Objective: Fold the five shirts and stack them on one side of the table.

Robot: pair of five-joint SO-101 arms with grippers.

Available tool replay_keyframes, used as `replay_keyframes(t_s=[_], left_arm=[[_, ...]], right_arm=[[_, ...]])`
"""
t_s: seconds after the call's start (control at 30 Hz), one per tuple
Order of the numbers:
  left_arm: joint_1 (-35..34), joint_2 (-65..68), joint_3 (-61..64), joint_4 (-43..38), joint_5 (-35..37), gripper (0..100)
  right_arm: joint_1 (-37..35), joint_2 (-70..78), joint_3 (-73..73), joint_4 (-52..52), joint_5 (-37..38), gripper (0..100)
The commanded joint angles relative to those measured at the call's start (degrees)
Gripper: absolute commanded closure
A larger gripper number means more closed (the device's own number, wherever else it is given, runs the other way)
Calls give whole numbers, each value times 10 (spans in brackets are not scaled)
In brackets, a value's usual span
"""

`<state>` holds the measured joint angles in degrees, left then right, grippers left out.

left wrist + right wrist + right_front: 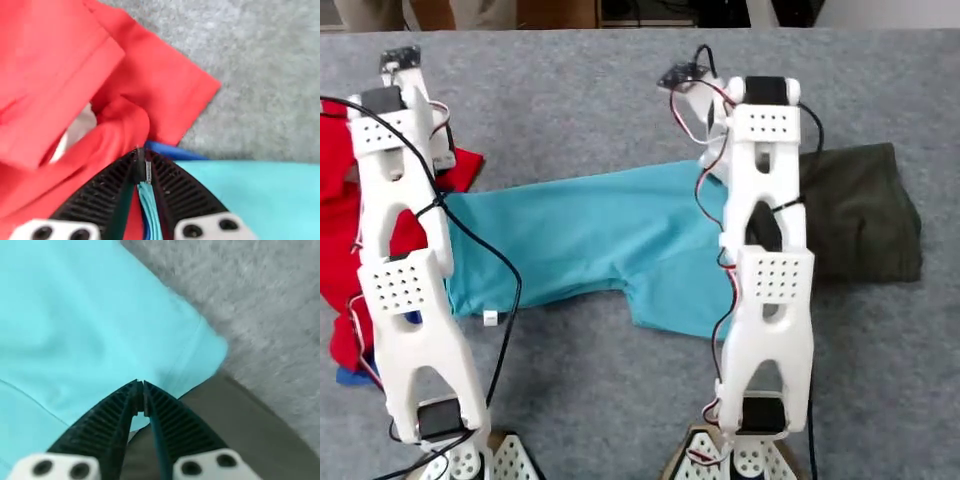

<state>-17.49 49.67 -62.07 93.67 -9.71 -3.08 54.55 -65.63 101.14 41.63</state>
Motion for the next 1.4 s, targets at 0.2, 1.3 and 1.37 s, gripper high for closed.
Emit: replay_keyframes(t_s=[0.2,1.3,1.37], left_arm=[[-63,22,-83,69,-46,981],[-69,-729,915,-26,-302,981],[-89,-726,978,-91,-299,981]], right_arm=[[-30,-130,39,12,-6,995],[-47,-150,83,1,6,996],[-44,-150,85,1,6,996]])
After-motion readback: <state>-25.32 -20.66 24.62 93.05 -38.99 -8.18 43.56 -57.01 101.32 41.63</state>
